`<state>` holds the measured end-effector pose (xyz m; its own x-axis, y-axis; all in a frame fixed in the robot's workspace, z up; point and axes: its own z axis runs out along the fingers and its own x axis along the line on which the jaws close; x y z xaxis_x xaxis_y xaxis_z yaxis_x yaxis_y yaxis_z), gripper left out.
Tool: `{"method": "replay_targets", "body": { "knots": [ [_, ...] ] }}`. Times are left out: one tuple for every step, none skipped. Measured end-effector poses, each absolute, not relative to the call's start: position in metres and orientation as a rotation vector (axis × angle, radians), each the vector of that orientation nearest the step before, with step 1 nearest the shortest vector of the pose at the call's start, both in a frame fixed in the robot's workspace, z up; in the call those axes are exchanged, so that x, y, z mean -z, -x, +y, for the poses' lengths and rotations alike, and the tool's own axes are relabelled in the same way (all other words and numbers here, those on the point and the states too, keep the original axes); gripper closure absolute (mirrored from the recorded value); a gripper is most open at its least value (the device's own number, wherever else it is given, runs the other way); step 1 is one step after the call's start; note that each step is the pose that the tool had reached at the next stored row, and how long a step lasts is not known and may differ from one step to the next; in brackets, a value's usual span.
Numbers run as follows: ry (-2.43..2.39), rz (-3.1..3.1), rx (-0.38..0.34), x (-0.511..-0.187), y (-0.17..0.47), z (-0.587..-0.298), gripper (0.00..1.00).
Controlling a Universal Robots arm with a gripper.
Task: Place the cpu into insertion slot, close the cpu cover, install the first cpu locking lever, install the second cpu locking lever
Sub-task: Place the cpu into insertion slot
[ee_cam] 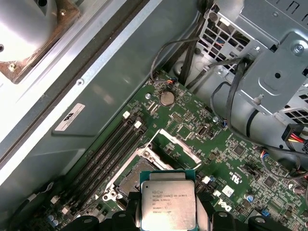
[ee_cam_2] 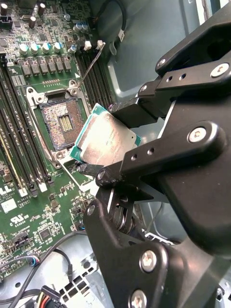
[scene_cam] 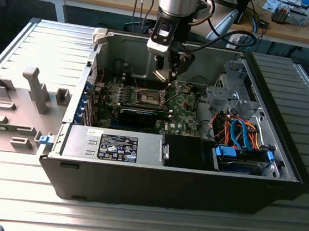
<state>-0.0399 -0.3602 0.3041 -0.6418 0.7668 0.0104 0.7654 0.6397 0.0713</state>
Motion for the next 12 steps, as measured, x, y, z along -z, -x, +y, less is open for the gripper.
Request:
{"method": "replay_targets", "body": {
  "knots": [
    [-1.322,2.825,-0.108,-0.3041,0.0399,-0.3602,0.45],
    [-1.323,2.824,-0.108,-0.3041,0.0399,-0.3602,0.45],
    [-1.325,2.823,-0.108,-0.3041,0.0399,-0.3602,0.45],
    [-1.327,2.822,-0.108,-0.3041,0.0400,-0.3602,0.45],
    [-1.329,2.822,-0.108,-0.3040,0.0400,-0.3602,0.45],
    [-1.330,2.821,-0.107,-0.3040,0.0400,-0.3602,0.45],
    [-1.331,2.820,-0.107,-0.3040,0.0400,-0.3602,0.45],
    [-1.332,2.820,-0.108,-0.3040,0.0400,-0.3602,0.45],
    [-1.334,2.819,-0.107,-0.3040,0.0400,-0.3602,0.45],
    [-1.335,2.819,-0.107,-0.3039,0.0400,-0.3602,0.45],
    [-1.337,2.817,-0.107,-0.3039,0.0400,-0.3602,0.45],
    [-1.338,2.817,-0.107,-0.3039,0.0400,-0.3601,0.45]
  ]
}}
